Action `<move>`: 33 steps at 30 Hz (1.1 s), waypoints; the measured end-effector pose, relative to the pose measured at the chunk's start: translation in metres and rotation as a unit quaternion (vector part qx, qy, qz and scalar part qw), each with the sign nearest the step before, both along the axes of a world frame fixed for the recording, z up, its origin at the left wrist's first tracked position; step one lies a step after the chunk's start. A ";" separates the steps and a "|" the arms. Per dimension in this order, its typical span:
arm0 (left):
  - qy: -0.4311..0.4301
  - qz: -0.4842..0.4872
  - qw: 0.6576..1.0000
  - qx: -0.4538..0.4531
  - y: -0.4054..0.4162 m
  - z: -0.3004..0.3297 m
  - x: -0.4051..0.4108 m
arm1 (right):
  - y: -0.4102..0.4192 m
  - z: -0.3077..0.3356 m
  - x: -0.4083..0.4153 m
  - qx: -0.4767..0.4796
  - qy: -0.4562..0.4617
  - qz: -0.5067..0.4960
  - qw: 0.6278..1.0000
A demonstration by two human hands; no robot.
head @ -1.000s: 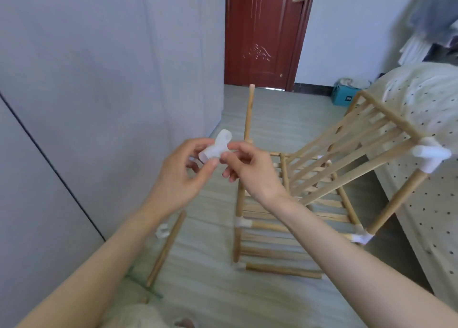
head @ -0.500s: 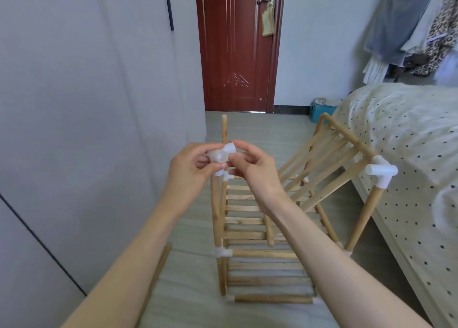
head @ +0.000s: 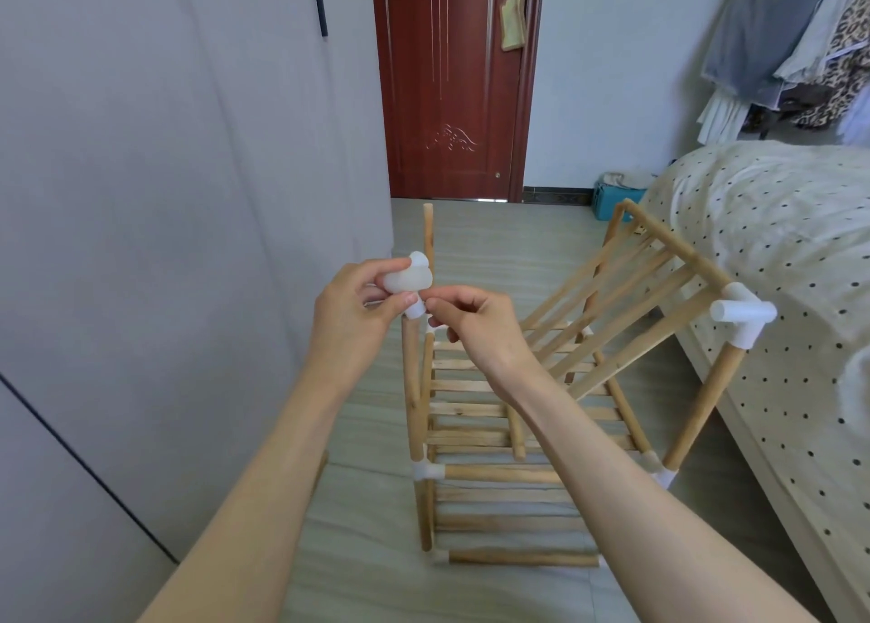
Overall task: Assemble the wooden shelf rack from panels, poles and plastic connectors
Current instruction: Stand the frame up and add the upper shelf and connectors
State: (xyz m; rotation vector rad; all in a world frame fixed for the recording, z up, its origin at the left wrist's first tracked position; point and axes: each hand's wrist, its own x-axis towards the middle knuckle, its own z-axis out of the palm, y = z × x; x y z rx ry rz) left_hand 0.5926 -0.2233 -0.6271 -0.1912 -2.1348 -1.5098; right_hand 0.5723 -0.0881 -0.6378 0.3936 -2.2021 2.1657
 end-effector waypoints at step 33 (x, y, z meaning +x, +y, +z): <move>-0.022 0.012 1.000 -0.012 0.000 -0.026 -0.002 | 0.000 -0.006 0.004 0.007 0.048 -0.010 0.999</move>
